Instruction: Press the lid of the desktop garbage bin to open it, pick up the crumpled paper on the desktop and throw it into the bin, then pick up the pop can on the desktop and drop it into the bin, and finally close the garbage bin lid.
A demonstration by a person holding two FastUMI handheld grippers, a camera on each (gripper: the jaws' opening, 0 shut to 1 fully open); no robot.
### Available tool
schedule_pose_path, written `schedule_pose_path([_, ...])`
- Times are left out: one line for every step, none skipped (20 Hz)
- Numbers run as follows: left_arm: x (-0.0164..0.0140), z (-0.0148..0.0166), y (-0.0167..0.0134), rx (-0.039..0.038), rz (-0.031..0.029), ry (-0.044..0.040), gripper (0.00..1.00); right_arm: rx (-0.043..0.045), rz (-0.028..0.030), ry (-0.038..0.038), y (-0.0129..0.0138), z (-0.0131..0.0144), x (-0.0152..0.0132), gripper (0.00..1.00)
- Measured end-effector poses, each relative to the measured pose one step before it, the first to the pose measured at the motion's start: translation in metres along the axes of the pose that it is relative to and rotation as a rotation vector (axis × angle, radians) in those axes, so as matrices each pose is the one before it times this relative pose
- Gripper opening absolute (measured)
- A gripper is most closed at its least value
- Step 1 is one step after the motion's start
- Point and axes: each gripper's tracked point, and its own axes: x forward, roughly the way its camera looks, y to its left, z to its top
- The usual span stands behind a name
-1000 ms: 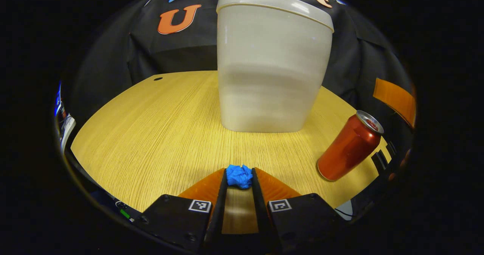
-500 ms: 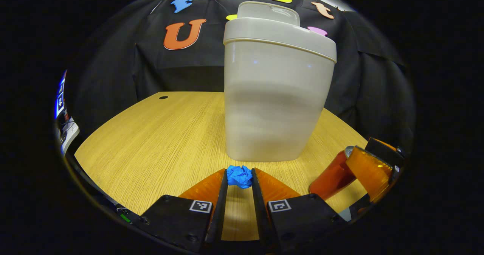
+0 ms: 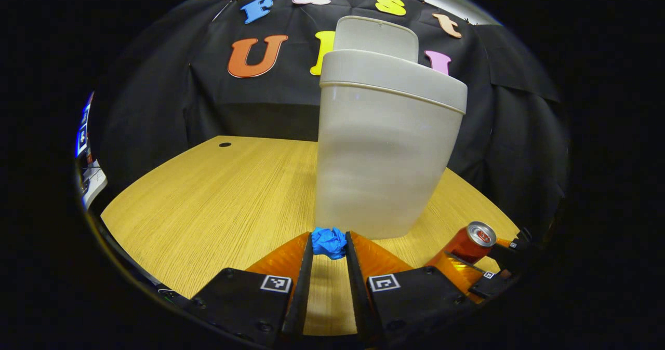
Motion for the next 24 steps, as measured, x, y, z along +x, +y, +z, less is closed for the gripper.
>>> schedule_pose_path([-0.00101,0.00283,0.00189,-0.00063,0.00362,-0.0089,0.4,0.0085,0.00056,0.02136,0.00058,-0.00564,0.00272,0.96])
schedule_pose_path([-0.00024,0.00346,0.00144,-0.00052,-0.00036,-0.00882,0.4,0.0085,0.00463,0.01927,0.00051,-0.0079,0.0013,0.96])
schedule_pose_path([0.00021,0.00291,0.00132,-0.00107,-0.00108,-0.00813,0.4,0.0081,0.00142,0.01718,-0.00024,-0.00589,0.00248,0.96])
schedule_pose_path([-0.00007,0.00416,0.00241,-0.00193,0.00206,-0.00948,0.4,0.00426,0.00131,0.02023,-0.00077,-0.00462,0.00235,0.96])
schedule_pose_path([-0.00041,0.00331,0.00191,-0.00182,0.00217,-0.0078,0.4,-0.00087,-0.00173,0.00917,-0.00005,-0.00294,0.00186,0.96])
schedule_pose_path([-0.00045,0.00378,0.00136,-0.00122,0.00125,-0.00933,0.4,-0.00375,-0.00395,0.00319,-0.00134,-0.0015,0.00067,0.96])
schedule_pose_path([0.00029,0.0033,0.00113,0.00021,0.00221,-0.01009,0.4,-0.00331,-0.00609,0.00114,-0.00155,-0.00009,0.00014,0.93])
schedule_pose_path([-0.00091,0.00402,0.00122,0.0017,0.00291,-0.01152,0.4,-0.00038,-0.00667,0.00062,-0.00087,-0.0004,0.00146,0.93])
schedule_pose_path([-0.00023,0.00693,0.0012,0.00358,0.0018,-0.01565,0.4,0.00224,-0.00124,0.00614,-0.00088,-0.0007,0.00144,0.93])
schedule_pose_path([-0.00036,0.00568,0.00123,0.00035,-0.00007,-0.01189,0.4,0.00106,0.00455,0.0061,0.0003,-0.00159,0.00089,0.93])
schedule_pose_path([-0.001,0.00598,0.00114,-0.002,-0.00166,-0.01416,0.4,0.0022,0.00286,0.00425,0.00059,-0.00085,0.0,0.92])
schedule_pose_path([-0.00007,0.00643,0.00257,-0.00307,0.00121,-0.0156,0.4,-0.00079,-0.00205,-0.00127,-0.0002,0.00078,0.00051,0.89])
schedule_pose_path([-0.00024,0.00596,0.00288,-0.00276,0.00259,-0.01624,0.4,-0.00574,0.00026,0.00131,-0.00023,0.00084,-0.00011,0.84])
schedule_pose_path([-0.00212,0.00577,0.00338,-0.00308,0.00351,-0.01815,0.4,-0.00579,0.00679,0.0014,-0.00055,0.00092,-0.00072,0.83])
schedule_pose_path([-0.00156,0.00626,0.0028,-0.00053,0.00251,-0.0149,0.4,-0.0097,0.01277,-0.00014,0.00147,0.00164,0.00046,0.82])
schedule_pose_path([-0.00133,0.00699,0.00256,-0.00249,0.0008,-0.01515,0.4,-0.01693,0.01264,-0.00694,0.00089,0.00452,-0.0007,0.82])
schedule_pose_path([-0.0012,0.0057,0.00365,-0.00058,-0.00221,-0.01483,0.4,-0.01385,0.00417,-0.01796,-0.00135,0.00769,-0.00171,0.81])
schedule_pose_path([-0.00035,0.00977,0.00348,0.00387,0.0054,-0.01776,0.4,-0.0074,0.00085,-0.02314,-0.00394,0.00829,-0.0021,0.8])
schedule_pose_path([0.00044,0.01042,0.00089,0.00195,0.00242,-0.01844,0.4,-0.00042,-0.00214,-0.01799,-0.00359,0.00656,-0.00116,0.8])
schedule_pose_path([0.00132,0.01141,-0.00049,-0.00068,0.00133,-0.02146,0.4,0.00051,-0.00417,-0.01353,-0.00399,0.00648,-0.00079,0.8])
schedule_pose_path([0.00027,0.01169,0.00044,-0.00315,-0.00008,-0.0221,0.4,0.0009,-0.00562,-0.00953,-0.00414,0.00465,-0.00035,0.8])
schedule_pose_path([0.00076,0.01098,0.00132,-0.00425,-0.00084,-0.02403,0.4,0.00048,-0.00785,-0.00639,-0.00471,0.00392,-0.00036,0.8])
schedule_pose_path([0.00143,0.01219,-0.00124,0.00035,-0.0062,-0.01946,0.4,0.00208,-0.0071,-0.00437,-0.00519,0.00273,-0.0003,0.8])
schedule_pose_path([0.00062,0.01026,-0.0036,0.00702,-0.00839,-0.01927,0.4,0.00092,-0.00547,-0.00143,-0.00417,0.00203,-0.00102,0.8])
